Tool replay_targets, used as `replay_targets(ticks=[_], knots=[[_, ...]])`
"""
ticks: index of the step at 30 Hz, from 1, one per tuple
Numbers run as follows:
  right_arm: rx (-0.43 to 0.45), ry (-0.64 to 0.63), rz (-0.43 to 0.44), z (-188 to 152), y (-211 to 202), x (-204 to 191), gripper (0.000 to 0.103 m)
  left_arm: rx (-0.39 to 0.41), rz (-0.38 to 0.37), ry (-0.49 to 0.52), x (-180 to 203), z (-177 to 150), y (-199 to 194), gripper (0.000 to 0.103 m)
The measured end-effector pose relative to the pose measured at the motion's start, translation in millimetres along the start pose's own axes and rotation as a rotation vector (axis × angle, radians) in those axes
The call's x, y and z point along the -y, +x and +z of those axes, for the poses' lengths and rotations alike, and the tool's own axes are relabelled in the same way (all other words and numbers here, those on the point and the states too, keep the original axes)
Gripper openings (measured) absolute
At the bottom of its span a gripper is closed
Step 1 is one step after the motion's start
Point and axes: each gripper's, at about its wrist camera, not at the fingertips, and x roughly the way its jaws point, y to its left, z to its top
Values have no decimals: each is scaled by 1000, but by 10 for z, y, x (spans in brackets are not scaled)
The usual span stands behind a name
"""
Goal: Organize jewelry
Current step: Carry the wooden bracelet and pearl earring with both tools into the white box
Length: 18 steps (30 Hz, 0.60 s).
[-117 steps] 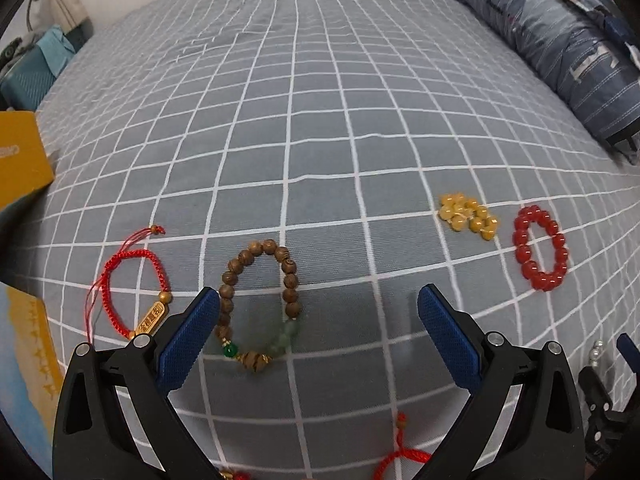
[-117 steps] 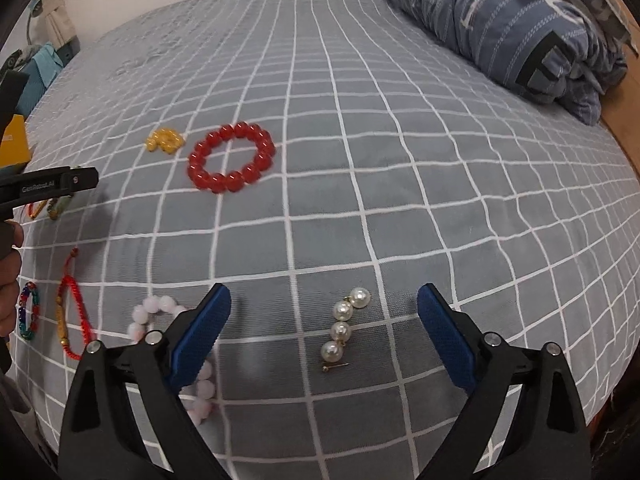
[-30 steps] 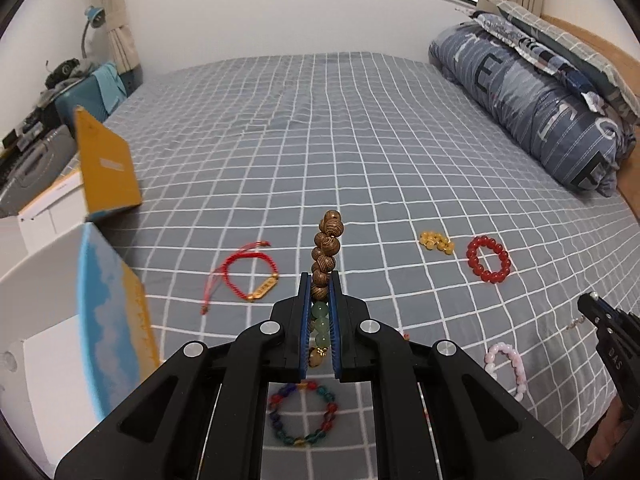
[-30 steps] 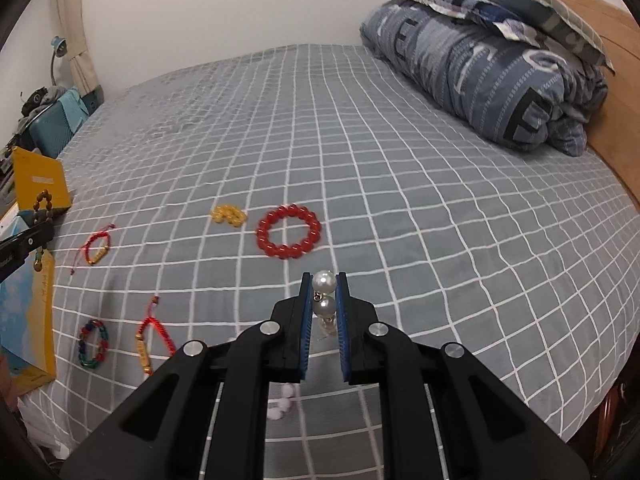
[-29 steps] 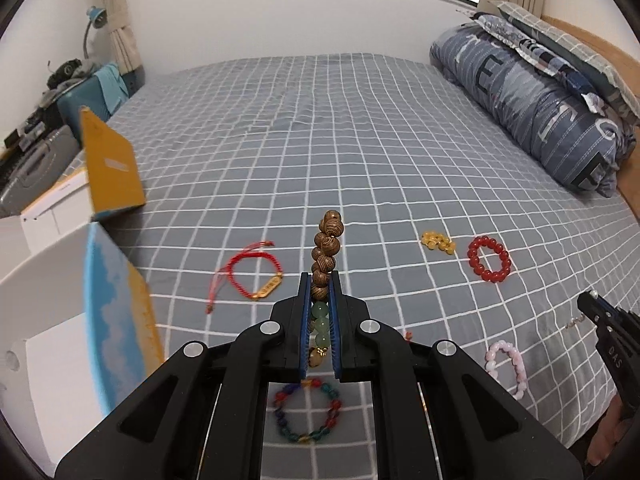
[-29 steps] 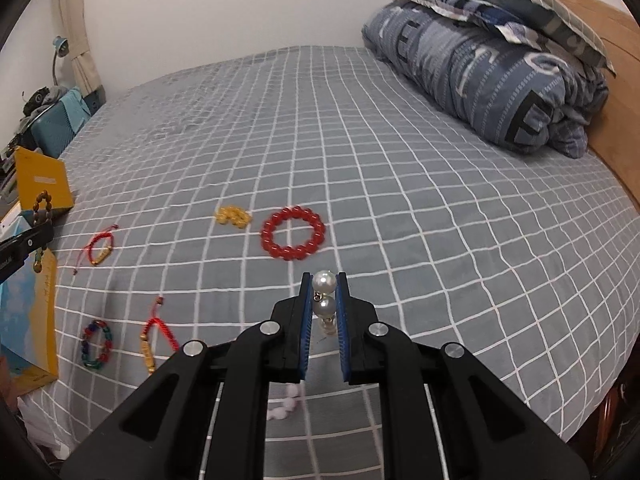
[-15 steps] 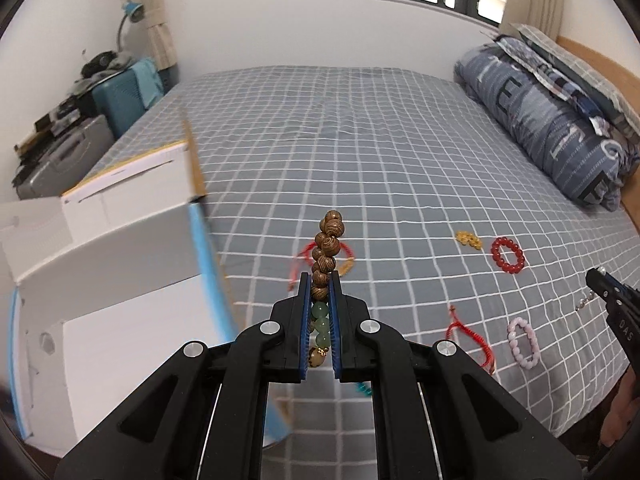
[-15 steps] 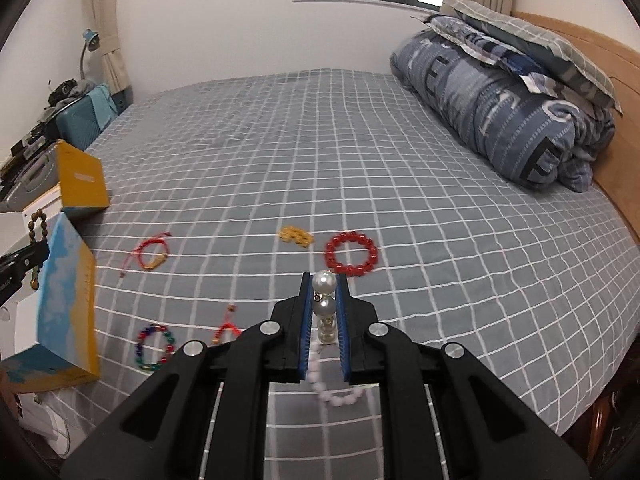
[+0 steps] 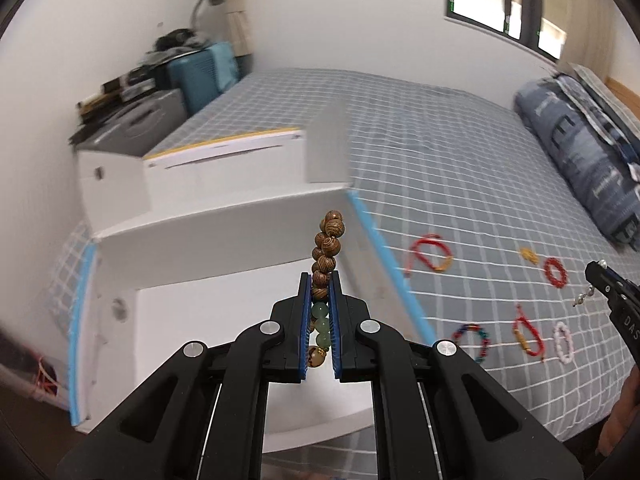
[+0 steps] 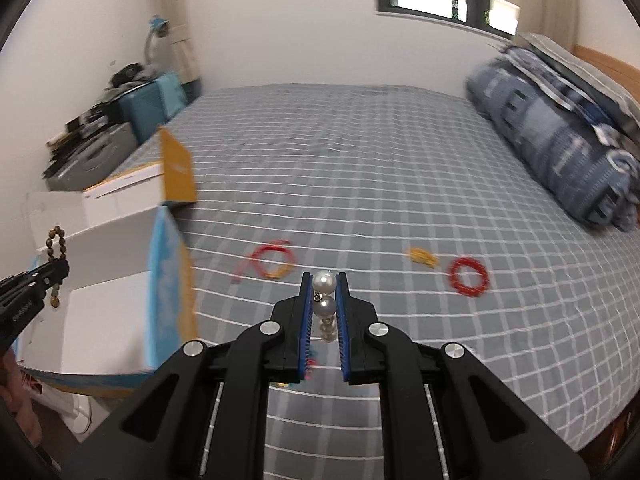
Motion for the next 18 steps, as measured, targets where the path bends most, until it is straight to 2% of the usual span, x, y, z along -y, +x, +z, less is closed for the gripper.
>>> replay_targets(ticks=[10,18], knots=[[2,-118,126,92,162,-1074,10,-5,82,-128,-894,-46,-85,8],[-22,-213,219,76,338,-1800,10,-62,129,-170,-1250,-143,118,8]])
